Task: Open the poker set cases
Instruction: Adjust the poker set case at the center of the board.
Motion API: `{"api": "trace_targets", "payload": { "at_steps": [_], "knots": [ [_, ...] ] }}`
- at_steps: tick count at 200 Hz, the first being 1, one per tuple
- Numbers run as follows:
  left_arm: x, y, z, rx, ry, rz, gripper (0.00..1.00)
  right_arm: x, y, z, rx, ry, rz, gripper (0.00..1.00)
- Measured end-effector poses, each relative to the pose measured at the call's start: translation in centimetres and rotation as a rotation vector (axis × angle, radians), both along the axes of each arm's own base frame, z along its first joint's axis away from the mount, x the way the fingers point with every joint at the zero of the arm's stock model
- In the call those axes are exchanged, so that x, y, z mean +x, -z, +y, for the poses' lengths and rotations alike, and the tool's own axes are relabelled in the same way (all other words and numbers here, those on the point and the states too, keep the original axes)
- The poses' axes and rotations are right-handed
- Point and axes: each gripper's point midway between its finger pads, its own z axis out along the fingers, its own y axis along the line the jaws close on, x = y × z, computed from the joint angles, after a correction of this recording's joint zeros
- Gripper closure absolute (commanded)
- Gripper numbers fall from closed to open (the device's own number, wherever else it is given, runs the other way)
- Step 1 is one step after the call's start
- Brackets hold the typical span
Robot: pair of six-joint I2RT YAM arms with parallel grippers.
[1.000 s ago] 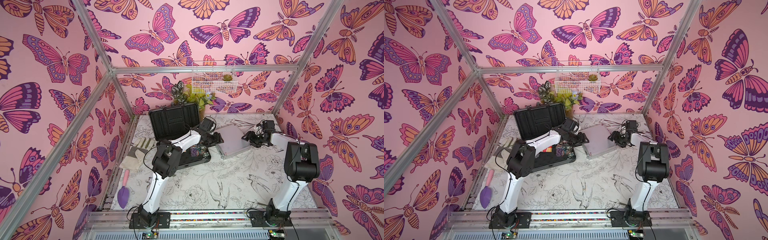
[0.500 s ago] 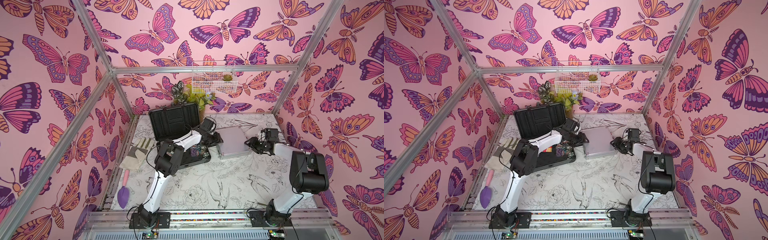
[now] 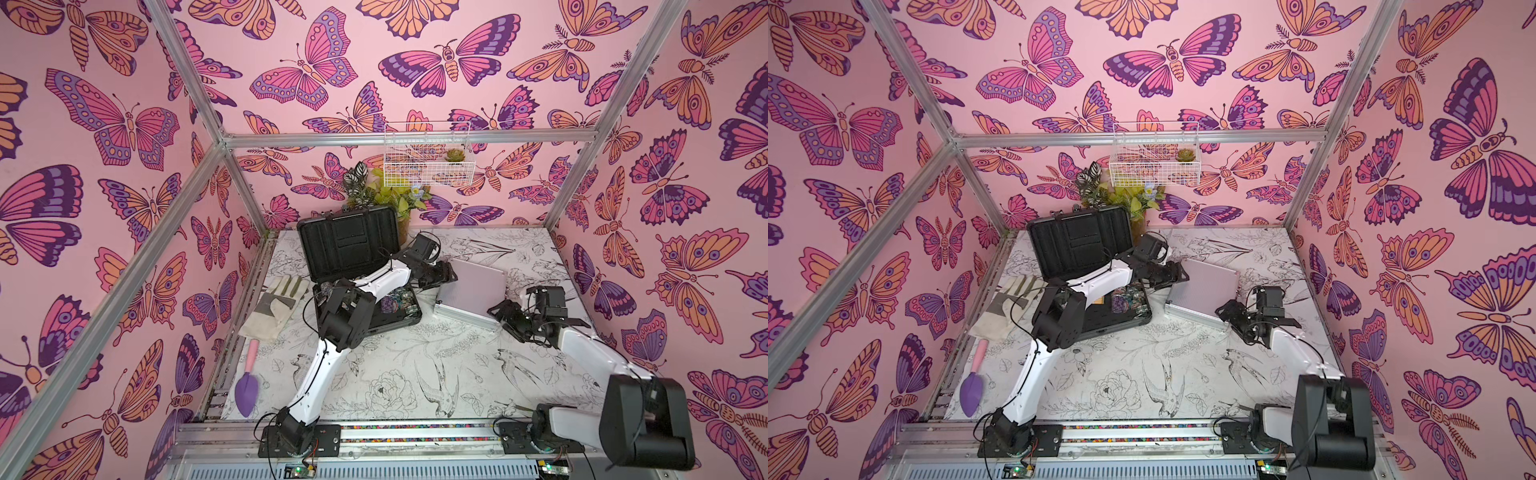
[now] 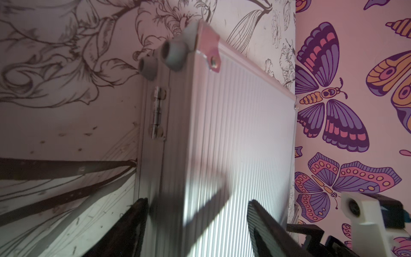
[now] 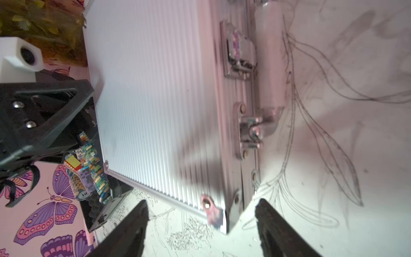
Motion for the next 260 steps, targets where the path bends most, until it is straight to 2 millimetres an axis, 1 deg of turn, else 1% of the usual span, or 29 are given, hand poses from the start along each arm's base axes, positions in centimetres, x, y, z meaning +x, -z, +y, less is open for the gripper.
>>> {"api": "trace_targets", "payload": {
  "at_steps": [21, 39, 59, 72, 86, 102, 114, 122, 131, 143, 164, 180, 195, 215, 227, 260],
  "knots": [
    [0.6, 0.0, 0.5, 0.014, -0.015, -0.019, 0.25, -0.7, -1.4, -1.0, -0.058, 0.033, -0.003, 0.18],
    [1.7, -0.6, 1.7, 0.022, -0.047, -0.041, 0.25, -0.2, -3.0, -1.7, -0.102, 0.046, -0.035, 0.19],
    [2.6, -2.5, 3.7, 0.045, -0.093, -0.087, 0.26, 1.6, -5.4, -2.5, -0.147, 0.058, -0.098, 0.21],
    [2.5, -4.7, 5.4, 0.057, -0.124, -0.126, 0.27, 3.6, -7.0, -2.8, -0.168, 0.058, -0.133, 0.23],
    [1.5, -7.9, 6.7, 0.049, -0.143, -0.17, 0.27, 6.4, -8.2, -3.1, -0.18, 0.053, -0.167, 0.26],
    [-0.6, -11.3, 7.4, 0.027, -0.138, -0.222, 0.27, 9.5, -8.6, -3.3, -0.198, 0.037, -0.197, 0.28],
    [-2.7, -12.9, 7.2, 0.013, -0.116, -0.249, 0.27, 11.4, -8.4, -3.5, -0.217, 0.021, -0.207, 0.28],
    [-4.3, -13.5, 6.8, 0.008, -0.091, -0.259, 0.27, 12.6, -7.9, -3.5, -0.234, 0.002, -0.209, 0.28],
    [-6.0, -13.5, 6.3, 0.007, -0.059, -0.261, 0.27, 13.8, -7.4, -3.6, -0.251, -0.017, -0.212, 0.27],
    [-8.2, -12.6, 5.4, 0.017, -0.012, -0.249, 0.27, 15.1, -6.3, -3.8, -0.273, -0.042, -0.207, 0.28],
    [-11.9, -9.7, 4.0, 0.045, 0.072, -0.19, 0.27, 16.8, -4.3, -4.2, -0.283, -0.084, -0.188, 0.3],
    [-13.8, -7.8, 3.8, 0.07, 0.108, -0.146, 0.27, 17.9, -3.1, -4.5, -0.269, -0.109, -0.18, 0.3],
    [-14.5, -7.0, 3.8, 0.078, 0.122, -0.128, 0.26, 18.5, -2.2, -4.8, -0.258, -0.123, -0.179, 0.3],
    [-14.5, -6.7, 3.4, 0.069, 0.126, -0.127, 0.26, 18.7, -1.4, -5.2, -0.254, -0.134, -0.172, 0.29],
    [-14.5, -6.4, 3.1, 0.062, 0.129, -0.125, 0.25, 18.8, -1.3, -5.3, -0.251, -0.139, -0.173, 0.29],
    [-14.3, -4.8, 2.5, 0.066, 0.128, -0.103, 0.25, 19.1, -1.2, -5.7, -0.221, -0.152, -0.186, 0.3]
  ]
}}
